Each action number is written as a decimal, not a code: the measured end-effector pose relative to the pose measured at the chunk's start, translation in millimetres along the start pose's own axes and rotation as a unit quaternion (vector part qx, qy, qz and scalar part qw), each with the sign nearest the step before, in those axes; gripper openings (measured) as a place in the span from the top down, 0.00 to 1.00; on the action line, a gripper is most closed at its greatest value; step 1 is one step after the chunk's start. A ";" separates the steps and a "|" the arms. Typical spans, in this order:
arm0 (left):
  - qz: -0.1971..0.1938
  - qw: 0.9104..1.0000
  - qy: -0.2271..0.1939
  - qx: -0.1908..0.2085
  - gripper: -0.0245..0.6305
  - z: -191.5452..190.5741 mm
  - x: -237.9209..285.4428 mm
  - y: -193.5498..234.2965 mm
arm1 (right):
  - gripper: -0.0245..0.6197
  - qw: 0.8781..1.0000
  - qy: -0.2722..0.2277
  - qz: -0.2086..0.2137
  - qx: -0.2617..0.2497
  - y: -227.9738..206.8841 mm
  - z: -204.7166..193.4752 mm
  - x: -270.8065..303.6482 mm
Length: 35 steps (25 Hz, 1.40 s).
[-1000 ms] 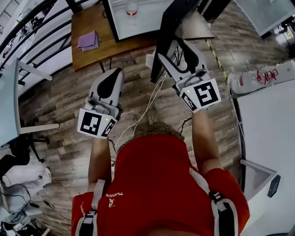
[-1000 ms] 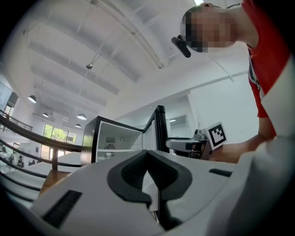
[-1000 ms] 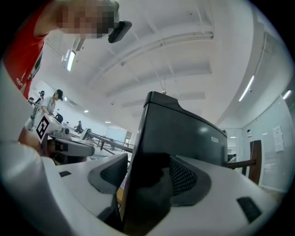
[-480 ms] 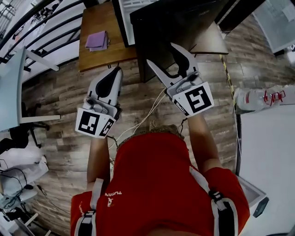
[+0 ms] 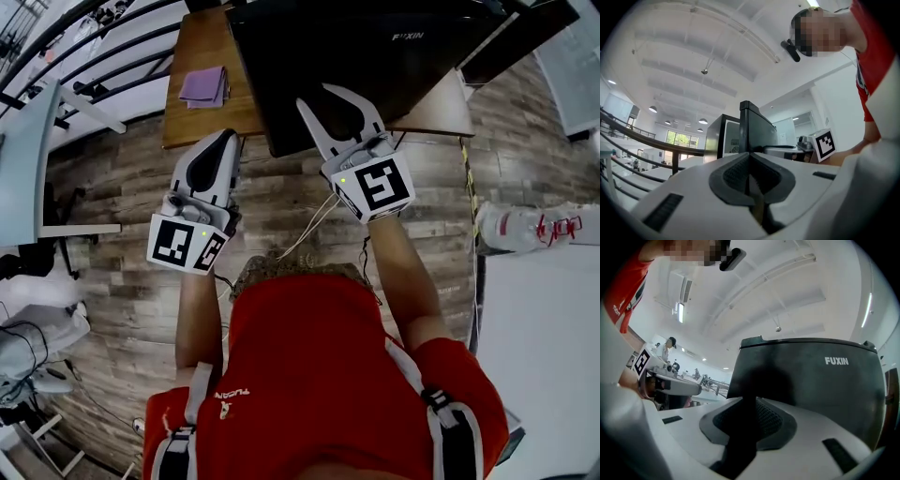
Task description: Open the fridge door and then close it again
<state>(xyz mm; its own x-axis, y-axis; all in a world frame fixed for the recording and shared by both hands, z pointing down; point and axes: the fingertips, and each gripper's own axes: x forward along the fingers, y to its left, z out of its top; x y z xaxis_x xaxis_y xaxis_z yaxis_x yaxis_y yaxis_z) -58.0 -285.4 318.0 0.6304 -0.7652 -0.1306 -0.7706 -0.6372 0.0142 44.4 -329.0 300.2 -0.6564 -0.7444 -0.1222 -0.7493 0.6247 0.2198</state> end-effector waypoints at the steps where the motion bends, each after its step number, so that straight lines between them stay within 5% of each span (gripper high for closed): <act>1: 0.000 1.000 0.000 -0.002 0.95 -0.3 2.6 3.9 | 0.82 1.000 0.002 -0.003 -0.001 -3.1 -2.9 4.9; 19: -0.046 0.999 0.002 -0.010 0.95 -4.1 41.1 50.2 | 0.92 0.995 0.027 -0.093 0.037 -62.3 -26.5 64.5; 35: -0.069 0.998 -0.005 -0.012 0.95 2.3 56.5 43.2 | 0.92 0.997 0.032 -0.059 0.028 -41.5 -18.4 50.5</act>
<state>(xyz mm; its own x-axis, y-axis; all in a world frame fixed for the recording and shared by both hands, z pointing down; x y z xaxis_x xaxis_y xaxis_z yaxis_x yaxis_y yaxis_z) -55.9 -356.0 309.0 0.7289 -0.6694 -0.1436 -0.6743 -0.7382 0.0184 44.0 -396.9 302.8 -0.5574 -0.8262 -0.0817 -0.8262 0.5422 0.1532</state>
